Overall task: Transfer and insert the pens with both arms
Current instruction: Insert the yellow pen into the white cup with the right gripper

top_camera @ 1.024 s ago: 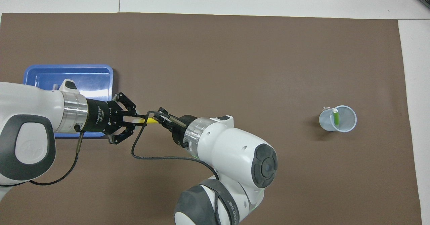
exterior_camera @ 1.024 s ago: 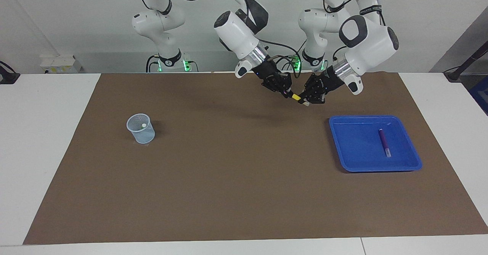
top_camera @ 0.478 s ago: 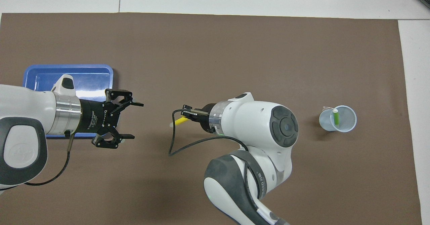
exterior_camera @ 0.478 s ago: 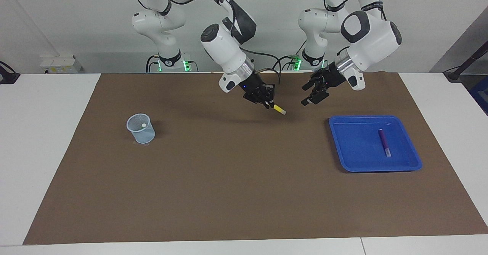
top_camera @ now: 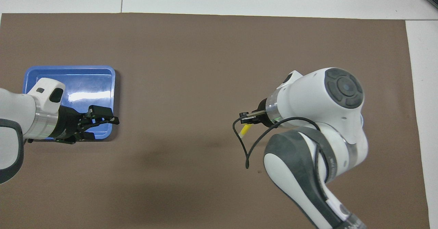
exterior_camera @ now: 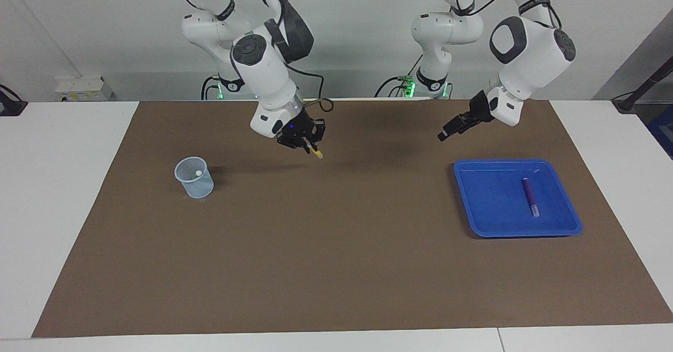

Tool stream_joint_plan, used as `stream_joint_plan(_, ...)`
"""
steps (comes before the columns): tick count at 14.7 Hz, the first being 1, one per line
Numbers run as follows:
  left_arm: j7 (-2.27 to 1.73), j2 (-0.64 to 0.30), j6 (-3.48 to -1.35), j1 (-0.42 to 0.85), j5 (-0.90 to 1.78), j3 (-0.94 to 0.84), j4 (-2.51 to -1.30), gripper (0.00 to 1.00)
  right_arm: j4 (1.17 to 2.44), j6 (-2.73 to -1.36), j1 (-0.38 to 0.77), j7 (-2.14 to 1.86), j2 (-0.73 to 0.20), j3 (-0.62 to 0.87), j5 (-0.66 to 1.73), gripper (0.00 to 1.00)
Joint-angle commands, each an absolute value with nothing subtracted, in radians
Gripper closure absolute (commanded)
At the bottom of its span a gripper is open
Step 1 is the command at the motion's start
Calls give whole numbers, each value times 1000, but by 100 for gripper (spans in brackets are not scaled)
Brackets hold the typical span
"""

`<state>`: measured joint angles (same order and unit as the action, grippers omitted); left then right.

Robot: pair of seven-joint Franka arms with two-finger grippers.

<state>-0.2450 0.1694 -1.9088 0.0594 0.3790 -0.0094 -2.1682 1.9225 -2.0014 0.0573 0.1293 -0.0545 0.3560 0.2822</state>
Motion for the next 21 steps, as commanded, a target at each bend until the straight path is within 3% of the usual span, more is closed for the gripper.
stream_joint_plan(1, 13, 192, -1901, 19, 260, -12, -2178, 0, 1928, -1847, -27, -24, 18, 367, 217, 100)
stream_joint_plan(6, 308, 169, -1894, -46, 154, -12, -2128, 0, 1847, -1614, -153, -405, 32, 367, -19, 100)
stream_joint_plan(11, 429, 146, -1896, -66, 34, -14, -2057, 0, 1861, -1631, -202, -627, 34, 365, -136, 100)
stream_joint_plan(16, 530, 132, -1974, -130, 25, 2, -2071, 0, 1902, -1781, -216, -803, 31, 367, -173, 100)
stream_joint_plan(21, 595, 23, -2100, -179, -3, 2, -2072, 2, 1951, -1859, -256, -873, 34, 368, -183, 100)
